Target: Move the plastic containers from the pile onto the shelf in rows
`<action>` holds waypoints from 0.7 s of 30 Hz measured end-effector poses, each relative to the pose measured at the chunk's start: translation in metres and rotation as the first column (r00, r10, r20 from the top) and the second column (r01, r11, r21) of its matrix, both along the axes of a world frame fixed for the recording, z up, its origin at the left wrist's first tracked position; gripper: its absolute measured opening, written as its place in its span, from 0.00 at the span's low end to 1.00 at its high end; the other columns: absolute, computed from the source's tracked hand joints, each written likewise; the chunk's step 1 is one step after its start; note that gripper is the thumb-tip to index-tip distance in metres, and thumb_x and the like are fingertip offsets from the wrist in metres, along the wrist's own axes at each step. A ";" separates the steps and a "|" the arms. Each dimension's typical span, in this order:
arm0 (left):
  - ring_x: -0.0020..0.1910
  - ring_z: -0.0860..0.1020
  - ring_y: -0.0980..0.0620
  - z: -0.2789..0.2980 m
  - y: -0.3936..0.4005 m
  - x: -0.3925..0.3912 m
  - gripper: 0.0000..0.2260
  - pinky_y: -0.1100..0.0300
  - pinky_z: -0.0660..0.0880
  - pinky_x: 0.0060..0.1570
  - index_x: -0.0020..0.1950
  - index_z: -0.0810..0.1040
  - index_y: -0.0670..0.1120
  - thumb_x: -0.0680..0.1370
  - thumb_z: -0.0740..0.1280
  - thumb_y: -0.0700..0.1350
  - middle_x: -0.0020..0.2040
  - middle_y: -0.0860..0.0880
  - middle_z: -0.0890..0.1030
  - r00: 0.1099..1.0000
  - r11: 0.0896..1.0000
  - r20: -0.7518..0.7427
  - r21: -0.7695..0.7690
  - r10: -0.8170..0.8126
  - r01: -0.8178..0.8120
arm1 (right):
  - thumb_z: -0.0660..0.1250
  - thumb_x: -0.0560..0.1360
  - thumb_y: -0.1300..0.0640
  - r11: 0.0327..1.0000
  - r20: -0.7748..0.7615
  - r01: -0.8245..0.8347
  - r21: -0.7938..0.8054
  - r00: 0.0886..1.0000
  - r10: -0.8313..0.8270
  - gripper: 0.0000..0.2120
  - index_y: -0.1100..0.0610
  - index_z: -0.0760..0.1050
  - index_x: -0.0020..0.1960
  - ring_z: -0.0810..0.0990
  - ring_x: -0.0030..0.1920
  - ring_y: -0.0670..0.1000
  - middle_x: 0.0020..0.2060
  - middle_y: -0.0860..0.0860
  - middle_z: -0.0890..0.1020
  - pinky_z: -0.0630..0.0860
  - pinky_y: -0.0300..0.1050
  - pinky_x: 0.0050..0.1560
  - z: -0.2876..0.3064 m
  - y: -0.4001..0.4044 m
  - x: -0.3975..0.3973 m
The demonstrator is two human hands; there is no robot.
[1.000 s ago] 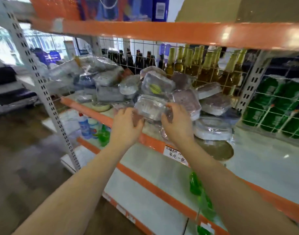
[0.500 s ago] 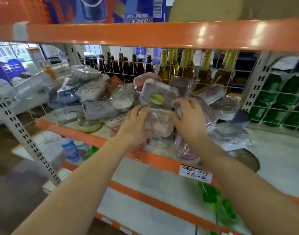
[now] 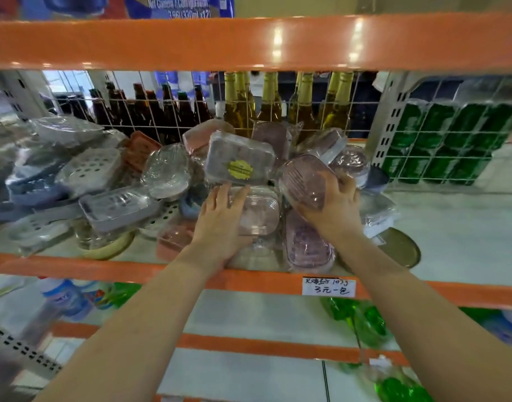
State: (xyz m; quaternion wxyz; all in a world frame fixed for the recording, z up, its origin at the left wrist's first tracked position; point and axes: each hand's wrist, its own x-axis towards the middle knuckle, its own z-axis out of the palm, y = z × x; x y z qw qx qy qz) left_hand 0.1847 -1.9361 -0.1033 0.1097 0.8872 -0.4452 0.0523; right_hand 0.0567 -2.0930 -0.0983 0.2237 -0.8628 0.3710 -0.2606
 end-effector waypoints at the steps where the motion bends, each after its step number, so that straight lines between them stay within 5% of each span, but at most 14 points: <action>1: 0.76 0.47 0.40 -0.002 -0.001 0.002 0.45 0.48 0.48 0.74 0.78 0.44 0.52 0.72 0.71 0.56 0.77 0.42 0.46 1.000 1.000 0.013 -0.005 0.002 -0.002 | 0.72 0.71 0.47 1.000 0.016 0.006 0.001 1.000 -0.006 0.35 0.49 0.59 0.73 0.57 0.70 0.63 0.71 0.58 0.56 0.60 0.57 0.70 -0.001 0.000 0.001; 8: 0.72 0.57 0.40 -0.012 -0.004 0.018 0.43 0.48 0.48 0.73 0.77 0.55 0.48 0.70 0.72 0.59 0.71 0.40 0.59 0.987 0.997 0.157 -0.065 -0.040 0.050 | 0.73 0.70 0.48 1.000 0.108 0.030 -0.005 0.994 -0.030 0.34 0.51 0.63 0.71 0.63 0.67 0.59 0.67 0.57 0.61 0.66 0.50 0.65 -0.001 0.004 -0.004; 16: 0.70 0.63 0.39 -0.018 -0.006 0.026 0.43 0.48 0.59 0.71 0.74 0.61 0.43 0.66 0.76 0.56 0.69 0.40 0.66 0.960 0.985 0.248 -0.079 -0.130 0.154 | 0.74 0.69 0.48 0.997 0.144 0.083 0.005 0.986 -0.083 0.34 0.51 0.64 0.70 0.64 0.66 0.59 0.65 0.57 0.63 0.68 0.51 0.62 -0.007 0.010 -0.010; 21: 0.54 0.78 0.35 -0.021 -0.011 0.030 0.44 0.42 0.75 0.55 0.60 0.76 0.34 0.52 0.82 0.55 0.55 0.35 0.78 0.901 0.970 0.398 -0.092 -0.171 0.225 | 0.74 0.69 0.48 0.997 0.156 0.076 -0.020 0.985 -0.072 0.33 0.51 0.64 0.70 0.63 0.66 0.59 0.65 0.57 0.63 0.70 0.52 0.62 -0.011 0.011 -0.013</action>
